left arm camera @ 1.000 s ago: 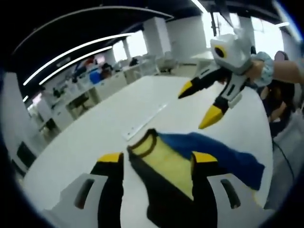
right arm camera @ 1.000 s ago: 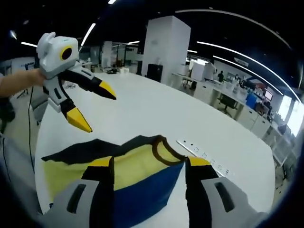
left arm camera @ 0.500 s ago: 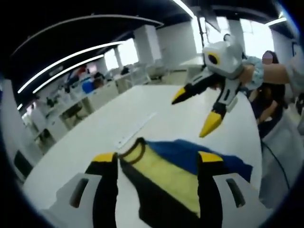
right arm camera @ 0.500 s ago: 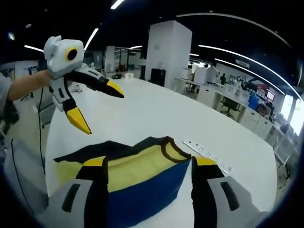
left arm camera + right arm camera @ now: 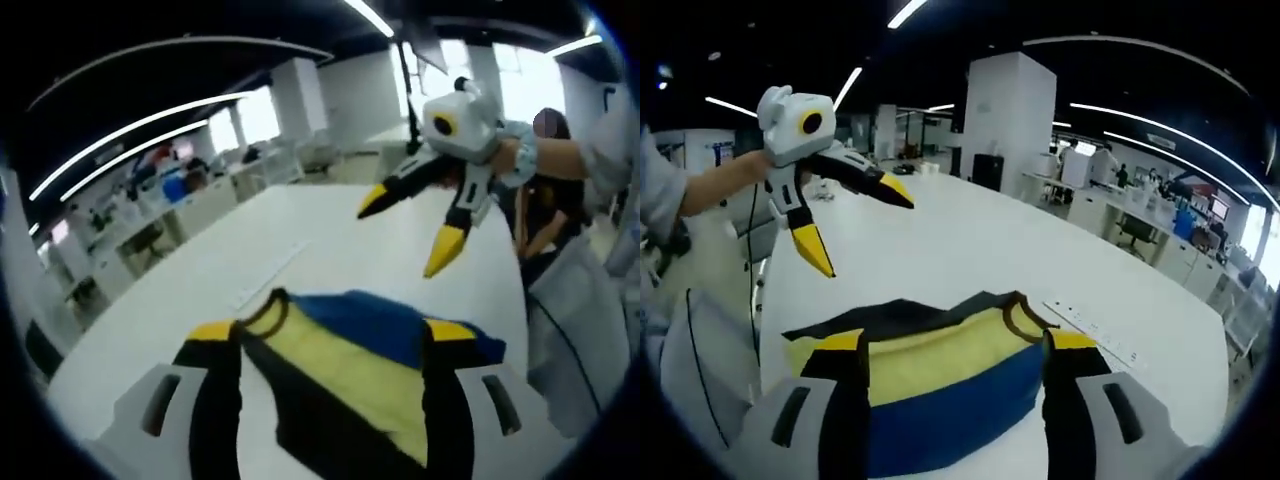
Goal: Fold the garment on the visible template until the final outline fits inside the template.
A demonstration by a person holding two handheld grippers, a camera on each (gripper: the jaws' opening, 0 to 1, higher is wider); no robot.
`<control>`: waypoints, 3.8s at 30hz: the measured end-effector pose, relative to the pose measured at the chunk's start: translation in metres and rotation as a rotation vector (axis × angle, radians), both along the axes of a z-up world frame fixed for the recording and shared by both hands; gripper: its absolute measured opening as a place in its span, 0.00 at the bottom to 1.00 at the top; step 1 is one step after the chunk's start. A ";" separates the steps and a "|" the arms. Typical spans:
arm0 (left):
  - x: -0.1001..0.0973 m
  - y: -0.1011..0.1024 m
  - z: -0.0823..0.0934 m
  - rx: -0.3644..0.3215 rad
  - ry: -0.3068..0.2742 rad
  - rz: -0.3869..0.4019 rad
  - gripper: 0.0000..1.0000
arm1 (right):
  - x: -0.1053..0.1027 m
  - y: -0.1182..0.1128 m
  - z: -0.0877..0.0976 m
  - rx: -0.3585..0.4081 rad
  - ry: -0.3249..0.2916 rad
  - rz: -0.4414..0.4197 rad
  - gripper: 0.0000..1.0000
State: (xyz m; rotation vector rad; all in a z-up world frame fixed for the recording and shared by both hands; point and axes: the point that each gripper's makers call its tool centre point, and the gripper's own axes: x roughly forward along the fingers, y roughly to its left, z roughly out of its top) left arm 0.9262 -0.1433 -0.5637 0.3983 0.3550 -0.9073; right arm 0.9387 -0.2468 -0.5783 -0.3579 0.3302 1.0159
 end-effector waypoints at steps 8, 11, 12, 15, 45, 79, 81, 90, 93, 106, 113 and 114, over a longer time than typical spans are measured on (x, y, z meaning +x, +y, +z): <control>-0.018 0.005 0.006 -0.021 0.000 -0.005 0.72 | -0.017 0.000 0.007 0.007 -0.016 0.021 0.78; -0.026 0.007 0.005 -0.029 0.011 -0.007 0.73 | -0.023 -0.002 0.006 0.006 -0.019 0.024 0.80; -0.029 0.008 0.004 -0.029 0.015 -0.006 0.73 | -0.028 -0.003 0.006 0.006 -0.016 0.026 0.81; -0.033 0.013 0.000 -0.027 0.021 0.004 0.72 | -0.036 -0.005 0.008 0.003 -0.020 0.028 0.81; -0.105 0.025 0.002 -0.097 0.063 0.032 0.83 | -0.092 -0.023 0.003 0.031 -0.009 0.021 0.89; -0.161 0.044 -0.016 -0.124 0.171 0.050 1.00 | -0.142 -0.029 -0.019 -0.028 0.028 -0.024 1.00; -0.163 0.047 -0.017 -0.120 0.171 0.055 1.00 | -0.145 -0.028 -0.023 -0.034 0.032 -0.029 1.00; -0.165 0.060 -0.022 -0.151 0.178 0.110 1.00 | -0.160 -0.019 -0.043 -0.059 0.080 -0.029 1.00; -0.167 0.059 -0.024 -0.169 0.183 0.112 1.00 | -0.166 -0.015 -0.051 -0.087 0.104 -0.008 0.94; -0.179 0.058 -0.025 -0.184 0.180 0.114 0.93 | -0.191 0.010 -0.102 -0.102 0.263 0.089 0.71; -0.186 0.060 -0.032 -0.195 0.210 0.122 0.91 | -0.196 0.018 -0.124 -0.137 0.311 0.117 0.59; -0.187 0.060 -0.034 -0.193 0.215 0.123 0.91 | -0.196 0.019 -0.126 -0.139 0.318 0.120 0.57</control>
